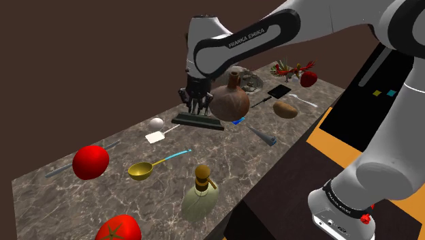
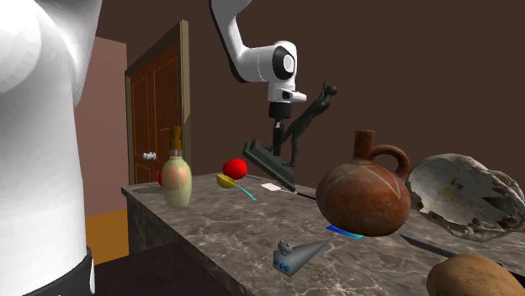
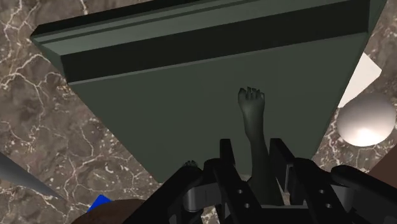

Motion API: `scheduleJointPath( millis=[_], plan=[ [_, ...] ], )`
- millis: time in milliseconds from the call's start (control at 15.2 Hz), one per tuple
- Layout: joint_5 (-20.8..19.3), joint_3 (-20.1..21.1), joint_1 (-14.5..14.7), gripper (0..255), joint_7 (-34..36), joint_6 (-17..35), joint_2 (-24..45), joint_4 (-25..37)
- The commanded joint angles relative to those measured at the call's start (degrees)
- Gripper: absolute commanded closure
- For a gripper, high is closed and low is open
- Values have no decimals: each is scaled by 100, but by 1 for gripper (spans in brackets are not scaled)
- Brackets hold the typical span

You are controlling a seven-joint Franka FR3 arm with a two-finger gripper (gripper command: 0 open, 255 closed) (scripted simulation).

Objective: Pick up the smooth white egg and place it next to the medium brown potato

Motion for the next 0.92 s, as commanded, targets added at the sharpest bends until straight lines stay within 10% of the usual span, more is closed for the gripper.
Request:
scheduleJointPath(
  millis=[0, 858],
  plan=[
    [170, -30, -209, 255, -315, 20, -283, -285],
    [856, -708, -1276, 255, -2422, 100, -1421, -1586]
  ],
)
